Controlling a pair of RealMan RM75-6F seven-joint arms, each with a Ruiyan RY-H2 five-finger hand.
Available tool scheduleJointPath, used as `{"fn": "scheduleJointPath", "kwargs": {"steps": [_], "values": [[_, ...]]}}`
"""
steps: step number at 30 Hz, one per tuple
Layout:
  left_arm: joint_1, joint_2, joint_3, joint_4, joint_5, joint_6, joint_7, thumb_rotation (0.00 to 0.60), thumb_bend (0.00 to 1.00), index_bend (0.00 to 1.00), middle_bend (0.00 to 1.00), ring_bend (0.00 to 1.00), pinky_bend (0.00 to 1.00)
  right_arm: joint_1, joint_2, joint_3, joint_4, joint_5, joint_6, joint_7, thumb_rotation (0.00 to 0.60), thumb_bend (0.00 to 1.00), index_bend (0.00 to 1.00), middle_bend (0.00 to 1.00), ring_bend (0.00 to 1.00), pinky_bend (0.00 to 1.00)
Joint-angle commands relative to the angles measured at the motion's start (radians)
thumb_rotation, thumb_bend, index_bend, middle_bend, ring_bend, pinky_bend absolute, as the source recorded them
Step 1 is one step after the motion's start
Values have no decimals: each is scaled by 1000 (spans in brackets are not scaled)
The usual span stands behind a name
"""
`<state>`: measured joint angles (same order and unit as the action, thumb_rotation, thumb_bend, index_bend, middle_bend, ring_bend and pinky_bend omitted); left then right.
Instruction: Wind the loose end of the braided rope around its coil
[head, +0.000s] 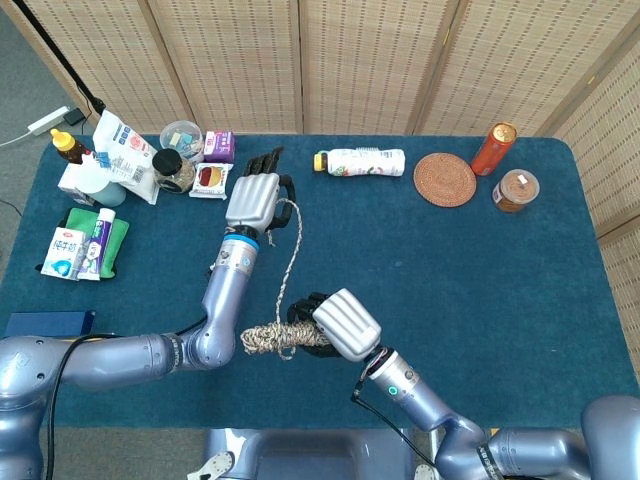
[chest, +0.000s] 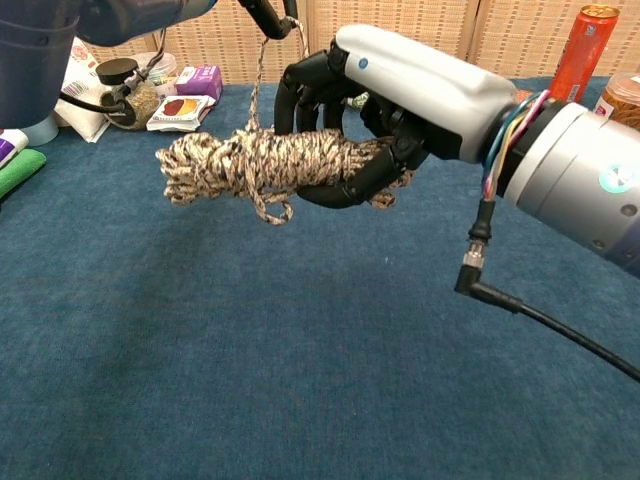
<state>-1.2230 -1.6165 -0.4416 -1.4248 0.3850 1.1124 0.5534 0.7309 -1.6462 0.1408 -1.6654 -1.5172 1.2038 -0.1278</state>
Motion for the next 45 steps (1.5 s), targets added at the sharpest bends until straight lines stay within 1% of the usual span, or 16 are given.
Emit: {"fn": "scheduleJointPath", "kwargs": {"steps": [1, 10, 14, 16, 18, 20, 25, 28, 30, 37, 40, 45], "values": [[10, -13, 14, 15, 13, -6, -5, 600, 487, 643, 0, 0, 0, -2, 8, 25, -22, 25, -1, -1, 600, 481, 688, 568, 555, 897], [66, -45, 65, 53, 72, -38, -51, 600, 487, 643, 0, 0, 0, -1, 7, 99, -48, 110, -2, -41, 600, 483, 690, 569, 557, 898], [110, -49, 100, 69, 126, -53, -91, 600, 487, 643, 0, 0, 0, 4, 5, 157, -53, 207, -17, -50, 600, 486, 692, 571, 557, 898], [139, -44, 131, 60, 178, -53, -112, 600, 487, 643, 0, 0, 0, 9, 2, 191, -55, 259, -22, -59, 600, 488, 692, 571, 558, 899], [162, -38, 151, 52, 220, -53, -131, 600, 487, 643, 0, 0, 0, 14, -1, 215, -59, 307, -25, -74, 600, 489, 692, 572, 558, 899], [184, -29, 170, 43, 263, -52, -148, 600, 487, 643, 0, 0, 0, 21, -5, 240, -63, 359, -25, -100, 600, 493, 692, 572, 559, 899], [229, 4, 214, 4, 361, -43, -165, 600, 487, 643, 0, 0, 0, 51, -32, 300, -36, 492, -9, -193, 600, 503, 693, 574, 560, 901], [253, 32, 235, -33, 417, -36, -165, 600, 486, 643, 0, 0, 0, 78, -57, 333, 11, 588, 1, -255, 600, 511, 694, 575, 561, 903], [262, 42, 241, -48, 436, -33, -164, 600, 486, 643, 0, 0, 0, 88, -68, 342, 31, 618, 5, -275, 600, 511, 694, 575, 562, 905], [299, 95, 274, -144, 529, -25, -156, 600, 484, 643, 0, 0, 0, 136, -118, 362, 168, 751, 0, -355, 600, 511, 695, 578, 565, 907], [309, 114, 278, -180, 561, -22, -153, 600, 484, 643, 0, 0, 0, 149, -131, 360, 215, 780, -8, -372, 600, 511, 695, 579, 566, 907], [317, 140, 280, -230, 598, -15, -138, 600, 481, 643, 0, 0, 0, 162, -147, 349, 269, 791, -14, -386, 600, 511, 695, 580, 567, 908]]}}
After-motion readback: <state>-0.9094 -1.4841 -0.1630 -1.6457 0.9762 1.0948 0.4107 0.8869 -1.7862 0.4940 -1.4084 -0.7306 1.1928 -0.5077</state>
